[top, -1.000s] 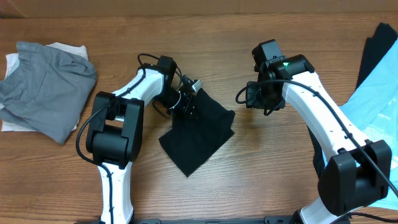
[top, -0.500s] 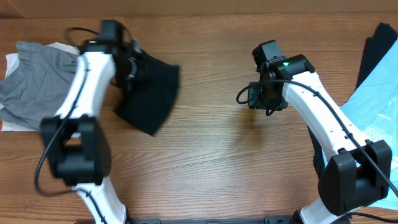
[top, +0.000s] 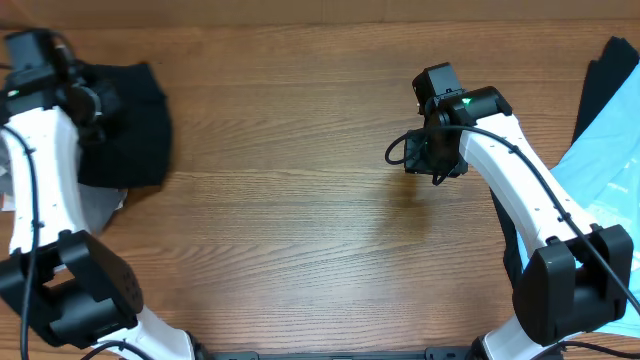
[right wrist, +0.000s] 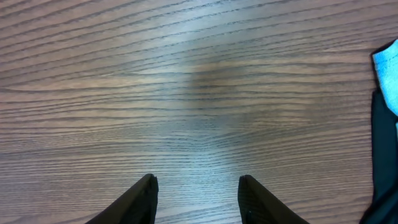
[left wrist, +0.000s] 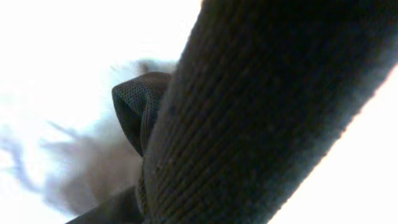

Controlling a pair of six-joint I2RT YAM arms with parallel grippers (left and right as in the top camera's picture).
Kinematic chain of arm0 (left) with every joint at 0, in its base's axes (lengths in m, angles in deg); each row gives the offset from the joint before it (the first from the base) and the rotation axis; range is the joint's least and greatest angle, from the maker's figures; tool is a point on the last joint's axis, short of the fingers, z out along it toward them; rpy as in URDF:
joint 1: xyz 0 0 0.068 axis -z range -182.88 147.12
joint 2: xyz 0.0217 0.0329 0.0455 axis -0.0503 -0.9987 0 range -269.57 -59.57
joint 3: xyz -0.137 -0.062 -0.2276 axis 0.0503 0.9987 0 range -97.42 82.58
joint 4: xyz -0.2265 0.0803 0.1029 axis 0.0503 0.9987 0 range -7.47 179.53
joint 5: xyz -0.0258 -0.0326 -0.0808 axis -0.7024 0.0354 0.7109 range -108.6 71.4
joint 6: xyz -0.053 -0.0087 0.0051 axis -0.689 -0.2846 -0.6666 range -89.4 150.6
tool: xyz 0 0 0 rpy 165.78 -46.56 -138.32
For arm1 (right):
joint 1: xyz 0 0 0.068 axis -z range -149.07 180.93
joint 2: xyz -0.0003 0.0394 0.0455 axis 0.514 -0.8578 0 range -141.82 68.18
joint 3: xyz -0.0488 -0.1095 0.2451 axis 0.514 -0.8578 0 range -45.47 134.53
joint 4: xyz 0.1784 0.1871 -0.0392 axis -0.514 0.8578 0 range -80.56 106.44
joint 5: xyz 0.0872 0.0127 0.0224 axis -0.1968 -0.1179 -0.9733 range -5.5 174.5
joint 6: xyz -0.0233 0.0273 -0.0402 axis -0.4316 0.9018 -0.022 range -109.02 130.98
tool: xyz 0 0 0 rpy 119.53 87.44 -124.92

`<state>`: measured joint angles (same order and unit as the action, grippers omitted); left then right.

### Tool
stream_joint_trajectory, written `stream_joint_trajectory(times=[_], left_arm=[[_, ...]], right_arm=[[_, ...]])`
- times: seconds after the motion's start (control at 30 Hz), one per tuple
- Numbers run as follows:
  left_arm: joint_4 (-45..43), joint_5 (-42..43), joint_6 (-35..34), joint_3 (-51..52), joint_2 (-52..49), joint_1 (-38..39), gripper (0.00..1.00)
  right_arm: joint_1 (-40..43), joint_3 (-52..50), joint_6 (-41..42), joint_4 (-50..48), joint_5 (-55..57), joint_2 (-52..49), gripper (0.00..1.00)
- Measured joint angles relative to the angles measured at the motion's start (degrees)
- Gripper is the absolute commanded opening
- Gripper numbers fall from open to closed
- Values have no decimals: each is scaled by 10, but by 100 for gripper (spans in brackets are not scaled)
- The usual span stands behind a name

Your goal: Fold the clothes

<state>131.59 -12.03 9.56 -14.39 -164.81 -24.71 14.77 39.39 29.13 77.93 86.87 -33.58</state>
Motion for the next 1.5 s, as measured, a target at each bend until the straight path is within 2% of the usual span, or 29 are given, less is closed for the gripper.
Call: stream_joint_trajectory(times=[0.2, 0.37, 0.4, 0.47, 0.5, 0.7, 0.8, 0.87, 0.97, 1.13, 1.3, 1.37, 1.5], left_arm=[[-63, -9, 0, 0, 0, -78, 4], [-104, -26, -2, 0, -6, -107, 32], [-113, -30, -3, 0, -12, -112, 44], [-129, -50, -5, 0, -31, -119, 94], [-130, -58, -5, 0, -38, -121, 100], [-130, -90, 2, 0, -54, -139, 100], [-128, -80, 2, 0, -42, -144, 100], [-127, -49, 2, 0, -16, -143, 100], [-113, 25, 6, -1, 41, -123, 100], [-41, 43, 28, -9, 62, -15, 100], [36, 16, 60, -9, 50, 142, 100], [93, 9, 83, -9, 44, 212, 100], [216, 4, 94, -9, 42, 271, 100]], right_arm=[[0, 0, 0, 0, 0, 0, 46], [0, 0, -2, 0, 0, 0, 46], [0, 0, -2, 0, 0, 0, 46], [0, 0, -1, 0, 0, 0, 46], [0, 0, -2, 0, 0, 0, 46], [0, 0, -2, 0, 0, 0, 47], [0, 0, -1, 1, 0, 0, 53], [0, 0, -2, 1, 0, 0, 65], [0, 0, -2, -3, -3, 0, 98], [0, 0, -2, -75, -43, 0, 100], [0, 0, -13, -153, -84, 0, 100], [2, 0, -21, -158, -91, 0, 100], [24, 0, -28, -115, -98, 0, 100]])
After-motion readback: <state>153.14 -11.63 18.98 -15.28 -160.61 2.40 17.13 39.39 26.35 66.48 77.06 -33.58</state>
